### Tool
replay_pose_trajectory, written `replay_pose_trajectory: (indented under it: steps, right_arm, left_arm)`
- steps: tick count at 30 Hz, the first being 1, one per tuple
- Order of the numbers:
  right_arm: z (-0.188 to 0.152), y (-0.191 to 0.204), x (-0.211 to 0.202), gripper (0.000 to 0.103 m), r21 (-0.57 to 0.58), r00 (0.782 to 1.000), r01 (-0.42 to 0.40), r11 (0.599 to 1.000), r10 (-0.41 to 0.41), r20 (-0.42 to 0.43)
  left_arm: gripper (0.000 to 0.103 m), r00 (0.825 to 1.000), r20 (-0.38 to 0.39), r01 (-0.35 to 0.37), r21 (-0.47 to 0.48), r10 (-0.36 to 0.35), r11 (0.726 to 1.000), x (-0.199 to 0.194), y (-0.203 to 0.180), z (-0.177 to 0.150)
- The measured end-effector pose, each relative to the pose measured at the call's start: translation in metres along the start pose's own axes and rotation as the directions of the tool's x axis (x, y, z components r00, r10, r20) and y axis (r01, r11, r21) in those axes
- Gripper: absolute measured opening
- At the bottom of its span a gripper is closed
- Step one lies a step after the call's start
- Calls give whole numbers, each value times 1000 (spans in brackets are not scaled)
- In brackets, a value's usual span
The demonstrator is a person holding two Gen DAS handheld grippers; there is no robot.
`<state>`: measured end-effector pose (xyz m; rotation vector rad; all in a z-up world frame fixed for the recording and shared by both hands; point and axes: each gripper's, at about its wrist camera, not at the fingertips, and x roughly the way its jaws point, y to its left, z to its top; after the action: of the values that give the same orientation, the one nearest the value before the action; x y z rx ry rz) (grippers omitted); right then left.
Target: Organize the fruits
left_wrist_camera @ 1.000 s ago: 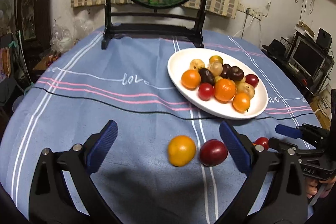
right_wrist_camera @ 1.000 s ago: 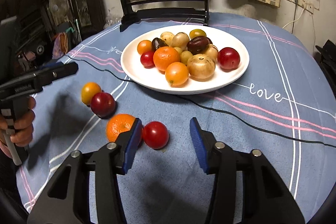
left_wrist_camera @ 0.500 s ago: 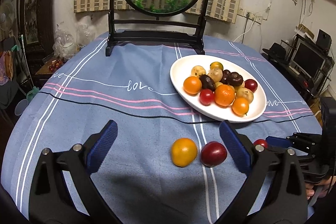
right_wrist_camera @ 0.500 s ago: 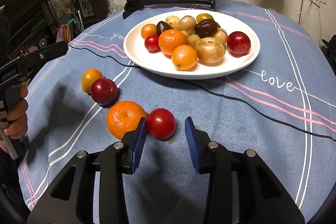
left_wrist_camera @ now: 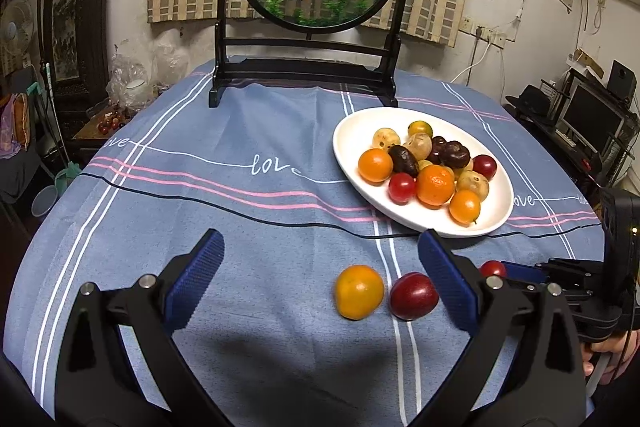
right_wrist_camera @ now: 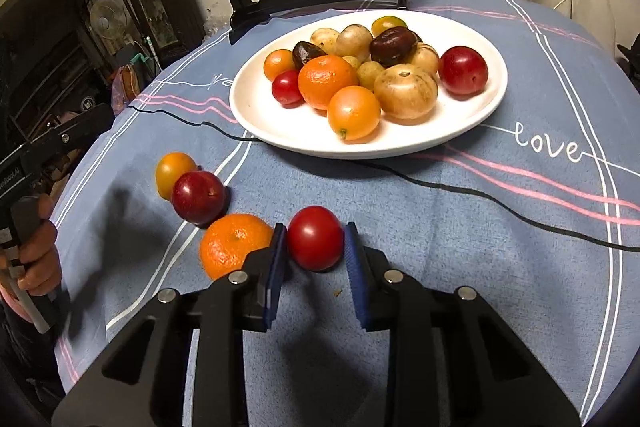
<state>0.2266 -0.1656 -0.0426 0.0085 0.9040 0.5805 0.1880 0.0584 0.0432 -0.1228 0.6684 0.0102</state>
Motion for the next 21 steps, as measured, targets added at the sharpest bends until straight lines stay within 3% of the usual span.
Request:
replay_pose_trajectory:
  steps: [6, 12, 14, 15, 16, 21]
  right_arm:
    - [0, -8, -15, 29, 55, 999, -26, 998, 24, 45]
    - [-1, -12, -34, 29, 75, 995, -27, 997, 20, 101]
    - [-1, -12, -34, 29, 73, 994, -28, 997, 20, 104]
    - [-1, -13, -34, 29, 76, 995, -29, 997, 21, 103]
    - [-1, -14, -34, 29, 78, 995, -27, 997, 20, 100]
    - [-1, -15, -33, 29, 82, 996, -26, 996, 19, 92]
  left_arm:
    - [99, 1000, -10, -13, -2, 13, 1000, 2, 3, 0]
    - [99, 994, -12, -109, 94, 111, 990, 11, -6, -7]
    - [94, 989, -41, -135, 168, 144, 977, 19, -11, -11]
    - [86, 988, -47, -136, 188, 147, 973, 20, -12, -13]
    - [81, 988, -57, -126, 198, 140, 972, 21, -11, -14]
    - [78, 992, -119, -14, 192, 37, 981, 22, -6, -21]
